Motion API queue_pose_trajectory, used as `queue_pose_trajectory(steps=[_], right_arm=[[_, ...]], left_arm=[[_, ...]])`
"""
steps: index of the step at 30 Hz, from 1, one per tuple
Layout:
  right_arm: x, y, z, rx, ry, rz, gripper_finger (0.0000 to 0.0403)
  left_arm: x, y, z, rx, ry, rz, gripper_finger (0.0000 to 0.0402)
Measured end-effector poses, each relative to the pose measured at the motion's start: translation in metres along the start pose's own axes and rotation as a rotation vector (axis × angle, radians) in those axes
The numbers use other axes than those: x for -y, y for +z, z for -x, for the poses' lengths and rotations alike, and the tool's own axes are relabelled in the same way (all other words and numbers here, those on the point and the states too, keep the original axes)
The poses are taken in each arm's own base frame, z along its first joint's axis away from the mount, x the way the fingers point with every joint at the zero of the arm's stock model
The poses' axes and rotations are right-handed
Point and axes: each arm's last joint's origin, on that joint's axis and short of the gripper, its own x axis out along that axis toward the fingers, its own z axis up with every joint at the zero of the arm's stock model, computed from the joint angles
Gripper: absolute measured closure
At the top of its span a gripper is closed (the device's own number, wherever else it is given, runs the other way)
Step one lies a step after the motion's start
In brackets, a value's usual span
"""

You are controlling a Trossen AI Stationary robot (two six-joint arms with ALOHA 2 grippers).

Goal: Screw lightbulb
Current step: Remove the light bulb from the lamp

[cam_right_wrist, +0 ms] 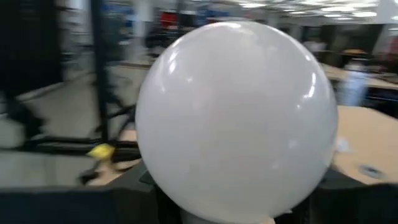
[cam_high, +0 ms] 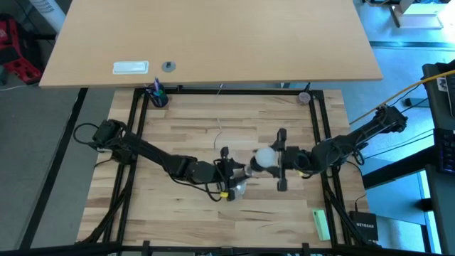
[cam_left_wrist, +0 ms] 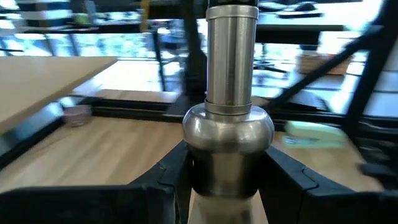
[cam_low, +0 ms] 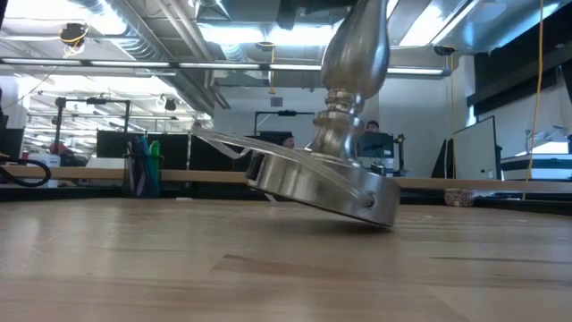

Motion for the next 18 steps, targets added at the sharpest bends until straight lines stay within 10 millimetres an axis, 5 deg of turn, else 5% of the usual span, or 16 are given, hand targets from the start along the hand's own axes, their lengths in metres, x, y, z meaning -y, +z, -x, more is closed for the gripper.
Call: queue_pose_trajectory(steps=[10,18], right_arm=[[-0.012,0.006,0.009,0.078,0.594,0.02,0.0215],[-0.016,0.004,0.009,0.08,0.685,0.024,0.024]], left_arm=[[0.006,0.005,0.0,0.033,-0.389,0.0,0.0276],[0.002,0.006,-0.003,0.023,-0.512,0.027,0.0276]])
